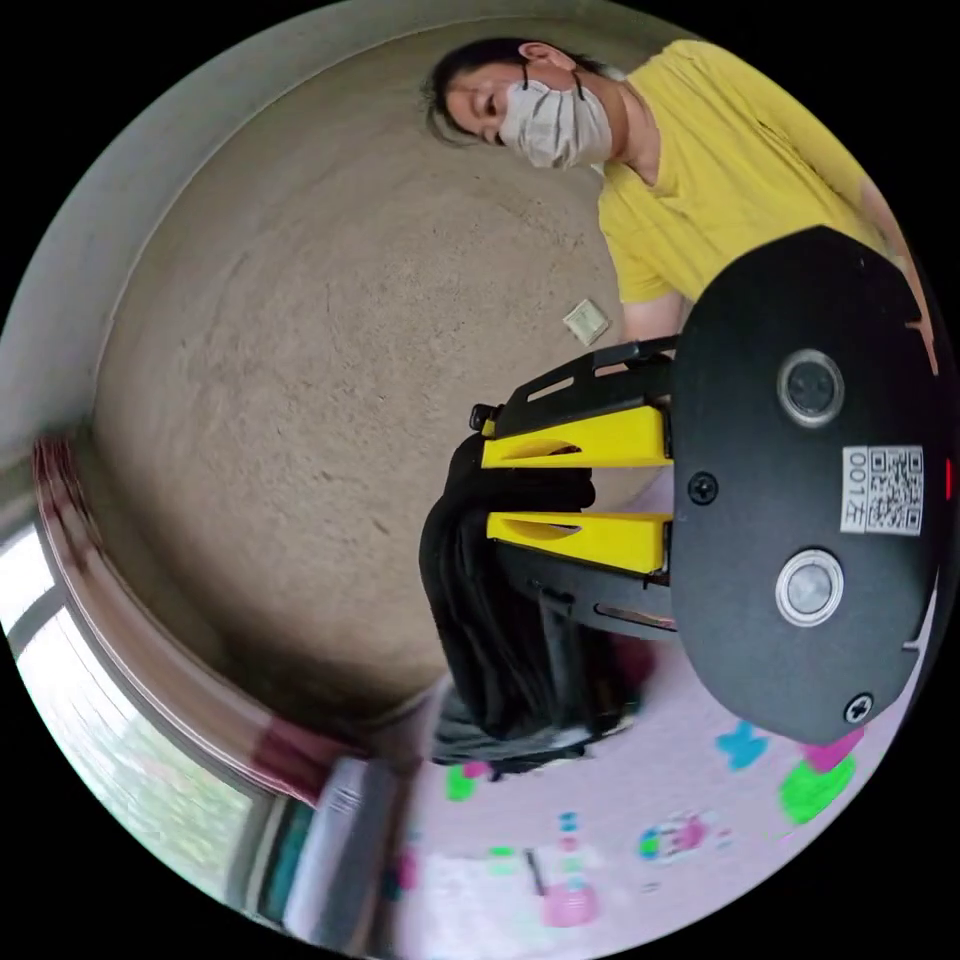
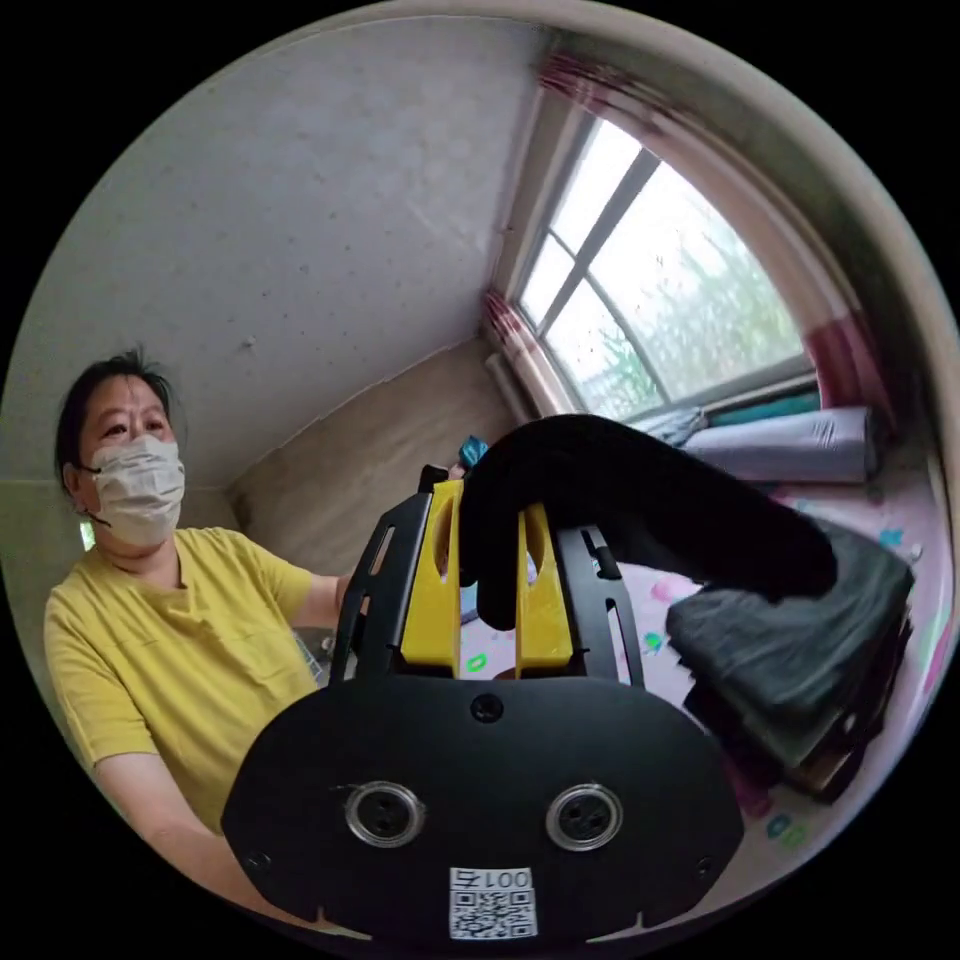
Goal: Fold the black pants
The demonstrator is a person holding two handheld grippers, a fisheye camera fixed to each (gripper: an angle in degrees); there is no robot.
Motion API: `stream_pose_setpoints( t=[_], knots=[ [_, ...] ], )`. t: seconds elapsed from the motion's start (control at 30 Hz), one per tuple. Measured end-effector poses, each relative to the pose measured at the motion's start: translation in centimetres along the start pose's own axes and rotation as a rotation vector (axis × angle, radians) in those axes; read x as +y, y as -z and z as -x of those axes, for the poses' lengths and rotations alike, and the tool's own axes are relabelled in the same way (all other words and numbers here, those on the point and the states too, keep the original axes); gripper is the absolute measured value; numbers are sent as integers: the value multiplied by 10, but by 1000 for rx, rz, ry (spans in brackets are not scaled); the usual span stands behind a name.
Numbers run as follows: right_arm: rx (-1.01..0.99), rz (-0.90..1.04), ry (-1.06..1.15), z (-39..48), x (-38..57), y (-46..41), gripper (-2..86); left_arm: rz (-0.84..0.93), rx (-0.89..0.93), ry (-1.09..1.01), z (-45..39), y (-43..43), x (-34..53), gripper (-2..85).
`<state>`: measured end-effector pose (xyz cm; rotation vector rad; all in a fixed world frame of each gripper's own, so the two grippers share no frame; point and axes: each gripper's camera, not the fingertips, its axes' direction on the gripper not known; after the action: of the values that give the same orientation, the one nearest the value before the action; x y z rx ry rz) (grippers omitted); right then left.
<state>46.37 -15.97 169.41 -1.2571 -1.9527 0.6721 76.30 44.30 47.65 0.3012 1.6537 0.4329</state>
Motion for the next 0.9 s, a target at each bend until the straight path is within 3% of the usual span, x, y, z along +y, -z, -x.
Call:
stream_pose_setpoints(
  t=[0.1,0.2,0.3,0.37,0.4,0.53,0.7,0.8,0.9],
  knots=[
    [61,-44,0,-42,-38,13,73,-53,40,-26,49,-42,-40,27],
    [139,-40,-122,-104,-27,20,72,-22,-7,83,121,-92,-42,27],
    [211,13,-453,-191,27,22,73,105,-136,352,213,-147,-6,20],
    [286,51,-802,-251,87,24,74,164,-236,573,265,-171,33,4],
    [289,53,-827,-258,96,25,74,167,-264,682,288,-180,55,-5],
    [244,-25,-801,-266,112,27,79,139,-253,634,302,-200,62,-11],
    [302,31,-711,-248,99,15,87,191,-287,524,293,-210,55,-12],
    [382,-13,-625,-207,118,20,74,191,-280,467,275,-200,80,-13],
    [422,-75,-495,-143,169,22,33,258,-384,396,249,-183,137,-13]
  ],
)
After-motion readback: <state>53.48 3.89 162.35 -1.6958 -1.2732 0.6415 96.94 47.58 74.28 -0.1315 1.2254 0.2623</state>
